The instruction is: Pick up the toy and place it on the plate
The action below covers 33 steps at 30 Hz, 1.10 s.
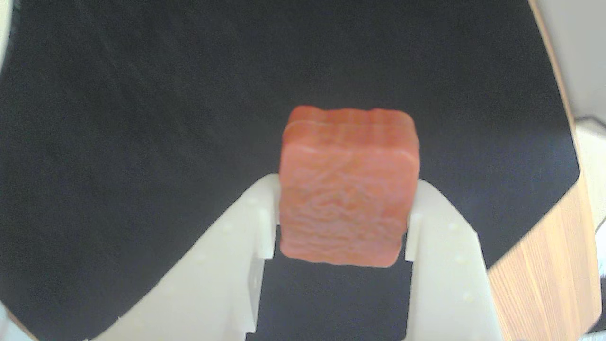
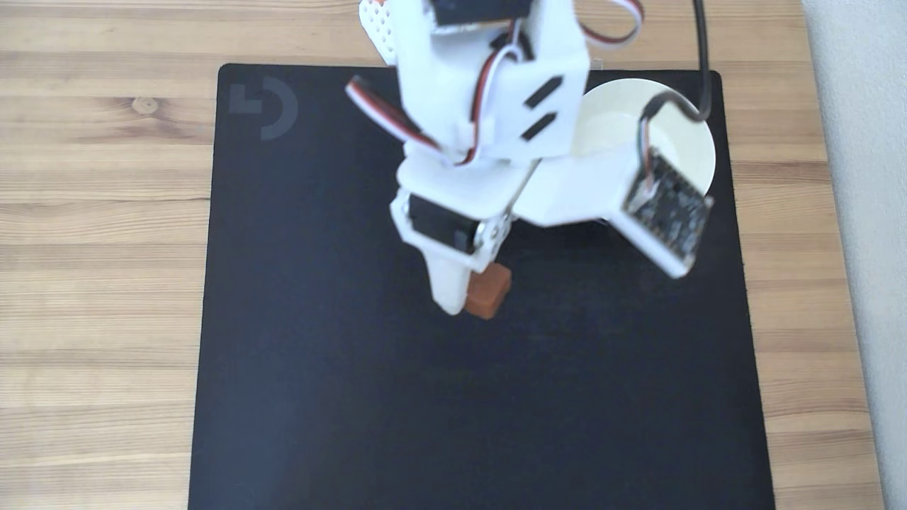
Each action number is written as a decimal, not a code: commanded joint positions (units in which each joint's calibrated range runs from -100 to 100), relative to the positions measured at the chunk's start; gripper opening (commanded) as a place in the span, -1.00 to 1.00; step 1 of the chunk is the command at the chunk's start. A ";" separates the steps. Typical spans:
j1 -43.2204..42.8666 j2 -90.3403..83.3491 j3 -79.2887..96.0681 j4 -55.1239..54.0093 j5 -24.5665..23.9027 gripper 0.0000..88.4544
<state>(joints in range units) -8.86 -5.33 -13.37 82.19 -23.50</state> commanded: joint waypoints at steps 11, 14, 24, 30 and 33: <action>-26.48 -27.64 39.10 -23.08 -3.12 -0.95; -30.66 -31.81 48.20 -23.85 -7.29 -0.95; -35.43 -50.65 77.59 -35.19 -7.81 -0.94; -37.10 -60.49 93.36 -42.73 -7.81 -0.93; -37.43 -62.99 97.50 -42.98 -7.81 -0.89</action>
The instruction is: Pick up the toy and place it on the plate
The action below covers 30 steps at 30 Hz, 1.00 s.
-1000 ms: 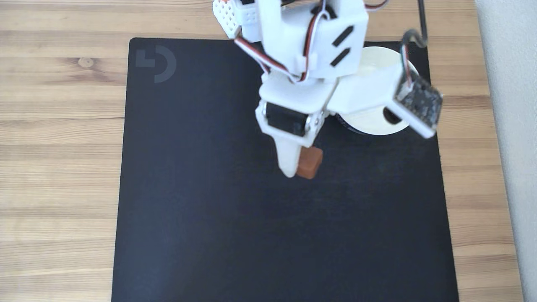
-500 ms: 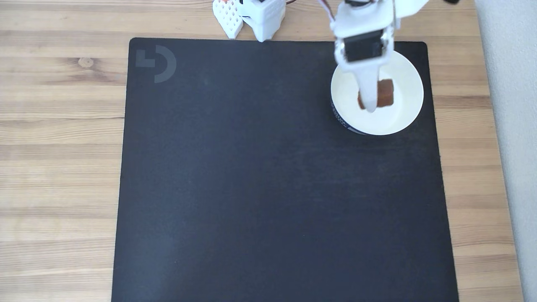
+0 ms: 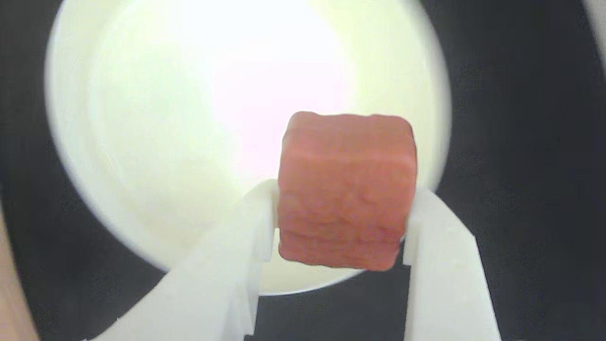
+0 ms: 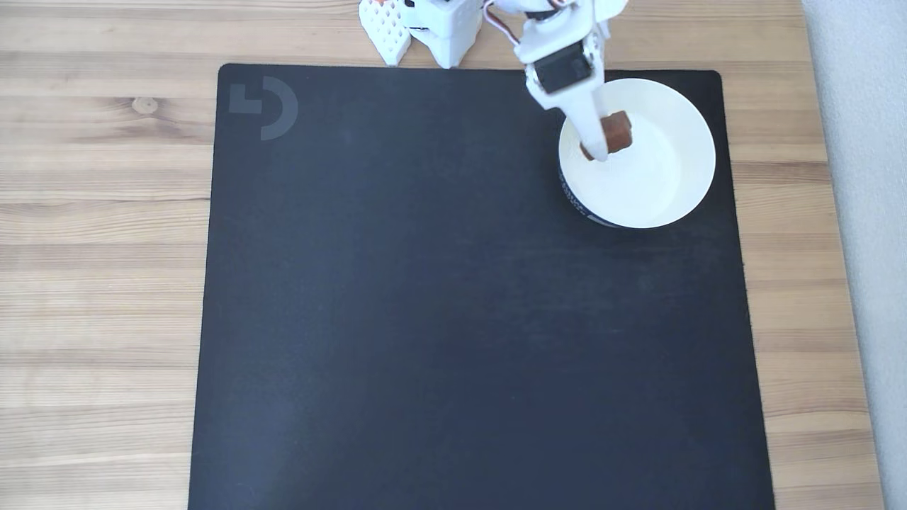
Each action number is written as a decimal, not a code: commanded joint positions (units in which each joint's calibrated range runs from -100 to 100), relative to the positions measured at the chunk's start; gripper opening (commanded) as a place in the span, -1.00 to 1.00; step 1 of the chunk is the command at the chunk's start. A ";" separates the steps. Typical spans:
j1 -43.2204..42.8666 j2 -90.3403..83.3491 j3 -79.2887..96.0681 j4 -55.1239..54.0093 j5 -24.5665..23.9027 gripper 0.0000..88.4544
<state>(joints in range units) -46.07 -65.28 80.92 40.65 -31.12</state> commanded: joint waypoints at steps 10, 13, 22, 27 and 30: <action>-2.24 -3.46 4.12 -1.19 -0.20 -0.41; -2.24 -3.46 4.12 -1.36 -0.20 -0.41; 7.38 -8.63 4.75 -1.45 0.43 -0.63; 18.25 -22.05 11.15 -1.53 4.14 -0.95; 27.71 -31.72 16.11 -1.53 8.94 -0.94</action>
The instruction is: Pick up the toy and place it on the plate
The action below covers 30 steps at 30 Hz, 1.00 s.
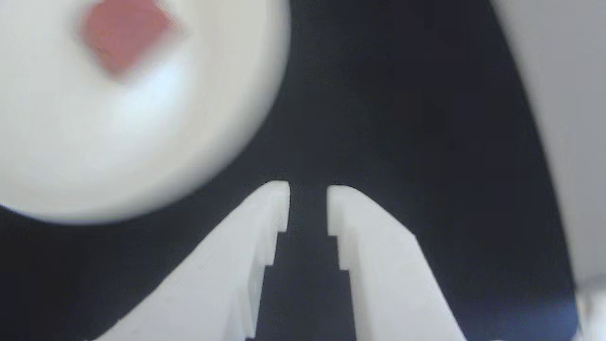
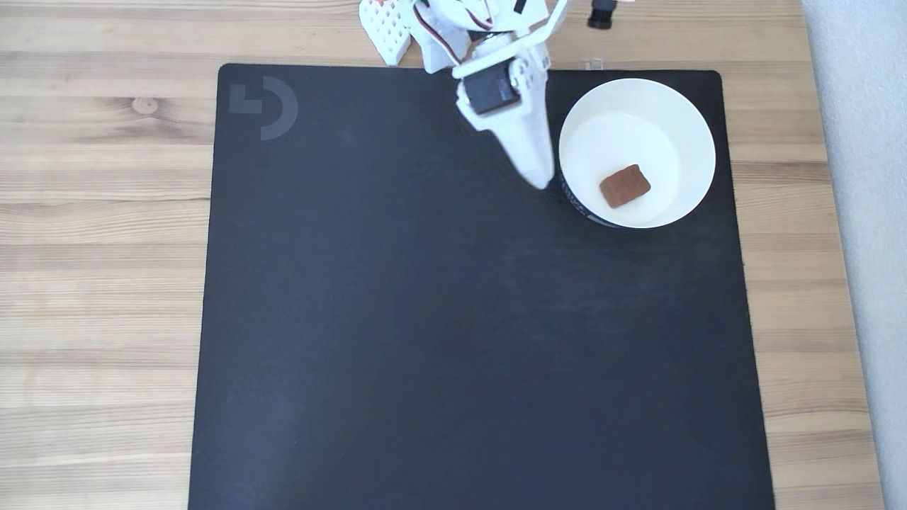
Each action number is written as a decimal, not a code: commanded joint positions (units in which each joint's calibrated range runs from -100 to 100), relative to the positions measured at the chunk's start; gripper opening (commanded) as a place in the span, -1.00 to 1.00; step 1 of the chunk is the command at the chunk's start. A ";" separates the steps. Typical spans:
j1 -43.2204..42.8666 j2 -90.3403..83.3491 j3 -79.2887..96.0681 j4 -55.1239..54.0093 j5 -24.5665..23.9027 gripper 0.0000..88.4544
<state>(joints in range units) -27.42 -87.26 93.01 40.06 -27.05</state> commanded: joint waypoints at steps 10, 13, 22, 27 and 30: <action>29.31 -11.99 6.45 0.16 20.16 -0.94; 29.89 -12.07 6.45 4.23 23.14 -0.94; 32.40 -12.24 6.45 13.37 27.26 -0.93; 32.48 -12.24 6.45 13.45 27.26 -0.94; 31.98 -12.24 6.45 13.45 27.26 -0.94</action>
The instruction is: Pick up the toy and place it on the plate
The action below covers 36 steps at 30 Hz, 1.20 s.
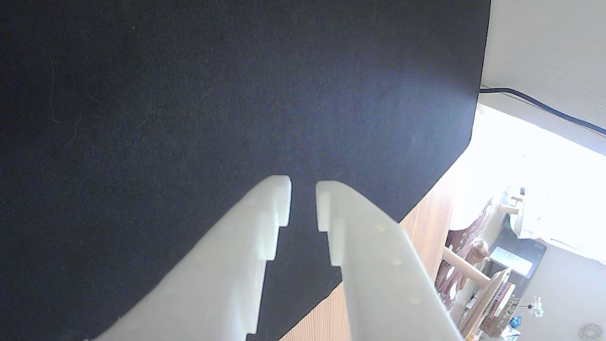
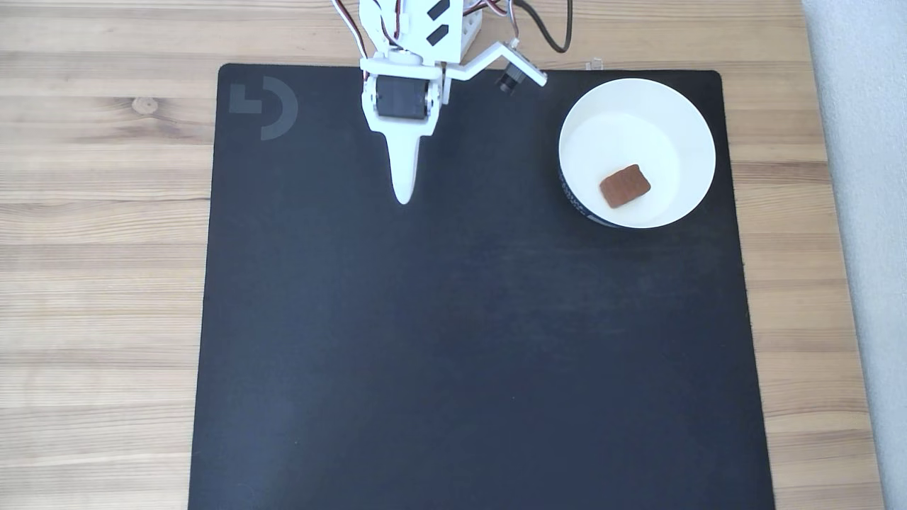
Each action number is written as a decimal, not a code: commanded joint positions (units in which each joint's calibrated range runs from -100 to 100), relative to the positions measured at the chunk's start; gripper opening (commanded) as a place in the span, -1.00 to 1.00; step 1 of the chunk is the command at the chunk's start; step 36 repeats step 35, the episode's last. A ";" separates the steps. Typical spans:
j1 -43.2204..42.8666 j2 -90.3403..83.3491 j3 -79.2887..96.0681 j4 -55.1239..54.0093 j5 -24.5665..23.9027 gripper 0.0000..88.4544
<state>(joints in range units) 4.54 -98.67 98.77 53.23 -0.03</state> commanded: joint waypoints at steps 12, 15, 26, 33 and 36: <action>0.11 -0.67 0.69 0.12 -0.13 -0.94; 0.11 -0.67 0.69 0.12 -0.13 -0.94; 0.11 -0.67 0.69 0.12 -0.13 -0.94; 0.11 -0.67 0.69 0.12 -0.18 -0.94; 0.11 -0.67 0.69 0.12 -0.18 -0.94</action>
